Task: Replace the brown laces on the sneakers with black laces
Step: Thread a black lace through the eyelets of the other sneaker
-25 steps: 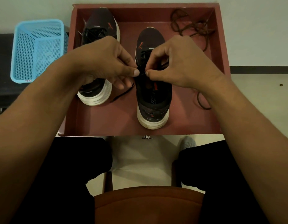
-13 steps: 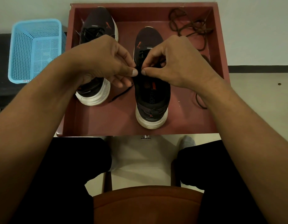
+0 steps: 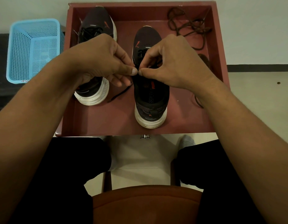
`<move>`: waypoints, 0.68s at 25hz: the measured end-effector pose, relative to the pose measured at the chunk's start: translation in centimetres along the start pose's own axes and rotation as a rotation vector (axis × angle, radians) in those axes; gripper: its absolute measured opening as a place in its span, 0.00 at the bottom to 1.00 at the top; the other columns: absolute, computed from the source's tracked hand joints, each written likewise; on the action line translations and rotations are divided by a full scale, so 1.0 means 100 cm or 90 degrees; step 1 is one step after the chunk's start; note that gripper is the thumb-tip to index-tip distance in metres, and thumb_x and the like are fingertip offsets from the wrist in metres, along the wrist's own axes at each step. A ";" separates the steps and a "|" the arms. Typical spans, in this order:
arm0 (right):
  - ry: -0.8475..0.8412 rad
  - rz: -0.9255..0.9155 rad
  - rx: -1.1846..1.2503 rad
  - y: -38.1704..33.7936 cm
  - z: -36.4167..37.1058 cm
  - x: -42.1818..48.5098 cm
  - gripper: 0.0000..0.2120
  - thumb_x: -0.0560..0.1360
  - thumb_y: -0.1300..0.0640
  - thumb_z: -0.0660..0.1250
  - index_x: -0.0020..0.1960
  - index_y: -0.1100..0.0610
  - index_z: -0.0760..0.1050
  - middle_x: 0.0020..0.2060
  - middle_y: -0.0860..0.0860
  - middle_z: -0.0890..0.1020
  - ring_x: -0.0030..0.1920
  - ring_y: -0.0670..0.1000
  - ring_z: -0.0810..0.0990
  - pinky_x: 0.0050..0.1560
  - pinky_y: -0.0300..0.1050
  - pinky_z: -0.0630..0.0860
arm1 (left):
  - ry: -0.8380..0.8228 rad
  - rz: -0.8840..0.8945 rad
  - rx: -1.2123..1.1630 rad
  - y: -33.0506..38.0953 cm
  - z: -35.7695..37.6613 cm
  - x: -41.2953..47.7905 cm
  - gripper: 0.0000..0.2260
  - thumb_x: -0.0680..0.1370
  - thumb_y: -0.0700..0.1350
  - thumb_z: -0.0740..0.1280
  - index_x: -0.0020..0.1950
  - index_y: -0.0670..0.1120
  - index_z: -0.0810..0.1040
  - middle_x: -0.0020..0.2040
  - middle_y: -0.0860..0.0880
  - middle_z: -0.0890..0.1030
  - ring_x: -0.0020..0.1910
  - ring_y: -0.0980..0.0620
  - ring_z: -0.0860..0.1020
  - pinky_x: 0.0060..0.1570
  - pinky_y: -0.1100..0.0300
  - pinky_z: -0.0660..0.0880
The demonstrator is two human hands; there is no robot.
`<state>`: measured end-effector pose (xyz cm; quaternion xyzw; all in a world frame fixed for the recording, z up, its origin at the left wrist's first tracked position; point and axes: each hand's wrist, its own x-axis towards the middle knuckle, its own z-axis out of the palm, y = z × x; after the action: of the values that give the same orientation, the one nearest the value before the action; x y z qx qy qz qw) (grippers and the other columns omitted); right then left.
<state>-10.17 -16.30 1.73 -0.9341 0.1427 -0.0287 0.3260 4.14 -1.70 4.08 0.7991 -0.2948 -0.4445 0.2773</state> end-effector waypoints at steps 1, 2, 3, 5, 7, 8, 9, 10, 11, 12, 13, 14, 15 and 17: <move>0.012 0.008 -0.009 -0.002 0.002 0.001 0.04 0.75 0.51 0.75 0.47 0.49 0.88 0.38 0.39 0.83 0.42 0.39 0.83 0.43 0.23 0.73 | 0.000 0.000 -0.001 0.000 0.000 0.000 0.08 0.76 0.42 0.76 0.52 0.39 0.85 0.39 0.41 0.87 0.37 0.51 0.87 0.36 0.64 0.83; 0.019 0.016 -0.022 -0.003 0.004 0.001 0.04 0.75 0.51 0.75 0.48 0.49 0.88 0.38 0.40 0.84 0.43 0.41 0.84 0.43 0.23 0.72 | 0.001 0.001 -0.004 0.000 0.000 0.000 0.08 0.76 0.42 0.76 0.52 0.39 0.85 0.39 0.41 0.87 0.37 0.51 0.87 0.35 0.64 0.83; 0.020 0.022 -0.033 -0.005 0.005 0.002 0.05 0.75 0.50 0.75 0.48 0.49 0.88 0.39 0.41 0.85 0.44 0.42 0.84 0.44 0.23 0.71 | 0.002 0.002 -0.007 0.000 0.000 0.000 0.09 0.76 0.42 0.76 0.52 0.39 0.85 0.39 0.42 0.87 0.37 0.51 0.87 0.35 0.64 0.83; 0.013 0.027 -0.041 -0.005 0.004 0.002 0.05 0.76 0.48 0.75 0.49 0.47 0.88 0.40 0.41 0.85 0.43 0.42 0.83 0.46 0.26 0.73 | 0.003 0.006 -0.008 0.000 0.000 -0.001 0.08 0.75 0.42 0.76 0.52 0.39 0.85 0.39 0.42 0.87 0.37 0.51 0.87 0.35 0.65 0.83; 0.008 0.030 -0.041 -0.005 0.003 0.001 0.06 0.76 0.46 0.76 0.50 0.46 0.88 0.41 0.41 0.86 0.45 0.42 0.83 0.54 0.36 0.79 | -0.001 0.019 -0.011 0.000 0.000 -0.001 0.07 0.76 0.42 0.76 0.51 0.41 0.85 0.39 0.43 0.87 0.38 0.51 0.87 0.36 0.65 0.82; 0.013 0.028 -0.046 -0.004 0.004 0.001 0.07 0.75 0.44 0.77 0.50 0.45 0.88 0.42 0.42 0.86 0.48 0.44 0.83 0.58 0.44 0.80 | -0.002 0.027 -0.015 0.000 0.000 -0.002 0.07 0.76 0.42 0.76 0.51 0.40 0.86 0.39 0.44 0.87 0.38 0.51 0.87 0.36 0.65 0.82; 0.021 0.027 -0.053 -0.004 0.005 0.001 0.08 0.75 0.43 0.77 0.49 0.45 0.88 0.42 0.42 0.86 0.51 0.45 0.83 0.60 0.49 0.80 | -0.003 0.034 -0.018 0.000 -0.001 -0.002 0.07 0.77 0.42 0.75 0.51 0.40 0.85 0.38 0.44 0.87 0.38 0.51 0.87 0.36 0.65 0.82; 0.025 0.029 -0.053 -0.003 0.005 0.001 0.08 0.74 0.43 0.77 0.49 0.45 0.88 0.41 0.42 0.86 0.51 0.45 0.83 0.60 0.50 0.80 | -0.003 0.038 -0.020 0.000 -0.001 -0.002 0.07 0.77 0.43 0.75 0.51 0.40 0.85 0.38 0.44 0.87 0.38 0.51 0.87 0.36 0.65 0.82; 0.022 0.035 -0.040 -0.003 0.004 0.002 0.08 0.74 0.43 0.78 0.48 0.46 0.88 0.39 0.42 0.86 0.48 0.43 0.84 0.58 0.45 0.81 | -0.004 0.040 -0.022 0.000 -0.002 -0.002 0.07 0.78 0.42 0.74 0.52 0.39 0.85 0.38 0.44 0.87 0.37 0.51 0.87 0.36 0.65 0.82; 0.019 0.043 -0.017 -0.003 0.003 0.002 0.08 0.73 0.45 0.79 0.47 0.47 0.88 0.37 0.41 0.85 0.44 0.42 0.84 0.54 0.39 0.81 | -0.006 0.042 -0.024 0.000 -0.002 -0.003 0.06 0.79 0.42 0.73 0.52 0.39 0.85 0.39 0.43 0.87 0.38 0.52 0.87 0.36 0.66 0.82; 0.021 0.050 0.009 -0.003 0.001 0.002 0.08 0.72 0.46 0.80 0.45 0.49 0.87 0.35 0.40 0.84 0.42 0.40 0.84 0.50 0.35 0.80 | -0.008 0.043 -0.025 -0.001 -0.003 -0.004 0.05 0.80 0.41 0.72 0.52 0.40 0.84 0.39 0.43 0.87 0.38 0.52 0.87 0.36 0.66 0.82; 0.027 0.057 0.031 -0.002 0.000 0.002 0.09 0.71 0.47 0.81 0.43 0.51 0.85 0.34 0.41 0.84 0.40 0.39 0.85 0.49 0.34 0.81 | -0.011 0.042 -0.026 -0.001 -0.003 -0.004 0.05 0.81 0.40 0.70 0.52 0.40 0.84 0.39 0.43 0.87 0.38 0.51 0.87 0.36 0.65 0.82; 0.030 0.061 0.044 -0.002 0.000 0.002 0.10 0.70 0.48 0.82 0.41 0.52 0.84 0.34 0.42 0.84 0.40 0.40 0.85 0.49 0.36 0.81 | -0.014 0.041 -0.026 -0.001 -0.003 -0.003 0.04 0.82 0.40 0.70 0.53 0.40 0.84 0.39 0.44 0.87 0.38 0.51 0.87 0.36 0.64 0.82; 0.014 0.060 0.058 -0.001 0.000 0.002 0.11 0.69 0.48 0.82 0.41 0.53 0.84 0.36 0.44 0.85 0.41 0.41 0.85 0.51 0.40 0.83 | -0.021 0.043 -0.020 -0.002 -0.002 -0.002 0.05 0.82 0.39 0.70 0.55 0.40 0.83 0.39 0.44 0.87 0.38 0.50 0.87 0.37 0.63 0.84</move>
<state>-9.92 -16.28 1.75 -0.9102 0.1889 -0.0300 0.3674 4.28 -1.36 4.15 0.7769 -0.3194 -0.4523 0.2997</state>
